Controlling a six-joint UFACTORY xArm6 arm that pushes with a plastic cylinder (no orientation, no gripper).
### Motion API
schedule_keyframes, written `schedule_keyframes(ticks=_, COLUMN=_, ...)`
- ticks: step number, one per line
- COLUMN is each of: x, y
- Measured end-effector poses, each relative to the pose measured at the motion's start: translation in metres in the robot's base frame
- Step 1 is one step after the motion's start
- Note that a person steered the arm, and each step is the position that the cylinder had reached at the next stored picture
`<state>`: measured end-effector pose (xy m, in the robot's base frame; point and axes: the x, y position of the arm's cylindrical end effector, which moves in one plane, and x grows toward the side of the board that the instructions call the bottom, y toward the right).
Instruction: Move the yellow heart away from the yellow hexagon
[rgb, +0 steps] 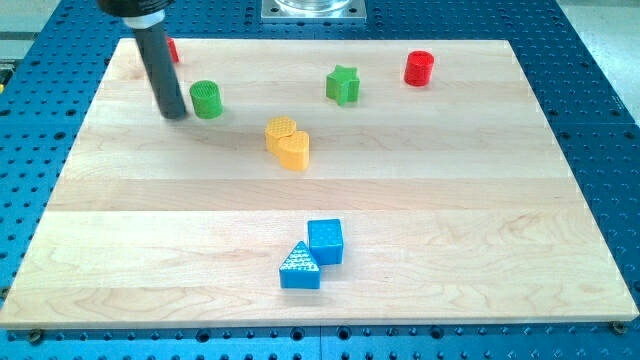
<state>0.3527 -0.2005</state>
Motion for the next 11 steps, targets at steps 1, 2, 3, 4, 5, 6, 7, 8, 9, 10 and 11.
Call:
schedule_keyframes(ticks=1, x=0.084, y=-0.015)
schedule_keyframes(ticks=2, x=0.146, y=0.044)
schedule_keyframes(ticks=3, x=0.152, y=0.103)
schedule_keyframes(ticks=4, x=0.139, y=0.11)
schedule_keyframes(ticks=5, x=0.131, y=0.143)
schedule_keyframes(ticks=6, x=0.117, y=0.146)
schedule_keyframes(ticks=7, x=0.09, y=0.157)
schedule_keyframes(ticks=8, x=0.069, y=0.204)
schedule_keyframes(ticks=9, x=0.072, y=0.236)
schedule_keyframes(ticks=10, x=0.059, y=0.249)
schedule_keyframes(ticks=11, x=0.026, y=0.248)
